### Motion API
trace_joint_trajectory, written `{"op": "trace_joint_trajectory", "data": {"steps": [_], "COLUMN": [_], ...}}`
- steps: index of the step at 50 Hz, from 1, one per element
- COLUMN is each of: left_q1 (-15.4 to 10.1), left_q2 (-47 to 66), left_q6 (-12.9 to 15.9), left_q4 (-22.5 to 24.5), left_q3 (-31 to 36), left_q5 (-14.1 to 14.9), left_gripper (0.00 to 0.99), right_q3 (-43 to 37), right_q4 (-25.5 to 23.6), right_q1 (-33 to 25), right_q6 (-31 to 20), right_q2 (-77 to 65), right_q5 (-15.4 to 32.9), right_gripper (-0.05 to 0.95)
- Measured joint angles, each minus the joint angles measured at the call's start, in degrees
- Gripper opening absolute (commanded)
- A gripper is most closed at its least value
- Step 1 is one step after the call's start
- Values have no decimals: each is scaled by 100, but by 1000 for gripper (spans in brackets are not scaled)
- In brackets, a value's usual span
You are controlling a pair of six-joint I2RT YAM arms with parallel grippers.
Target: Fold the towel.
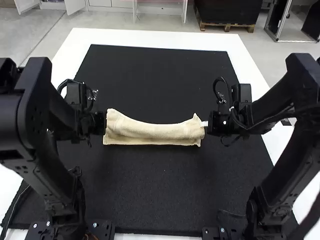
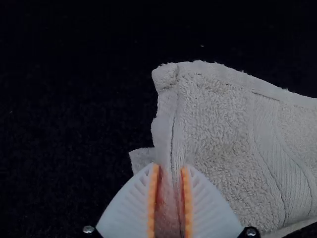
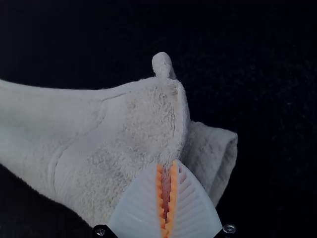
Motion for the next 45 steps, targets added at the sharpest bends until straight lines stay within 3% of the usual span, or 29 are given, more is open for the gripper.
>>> {"op": "trace_joint_trajectory", "data": {"steps": [7,10,16,34,45], "left_q1": [0,0,0,542,625], "left_q2": [35,35,35,35,37], "left_q6": [17,15,20,-98,-332], "left_q4": [85,85,155,461,437], "left_q3": [0,0,0,0,4], "left_q5": [-76,-125,-184,-184,-118], "left_gripper": [830,948,967,967,967], "right_q3": [-7,-4,-4,2,103], "right_q4": [15,15,17,15,26], "right_q1": [0,0,-4,90,409], "right_q6": [-55,-79,-81,-81,-83], "right_q2": [61,61,61,173,511], "right_q5": [83,133,197,446,590], "right_gripper": [633,751,911,910,908]}}
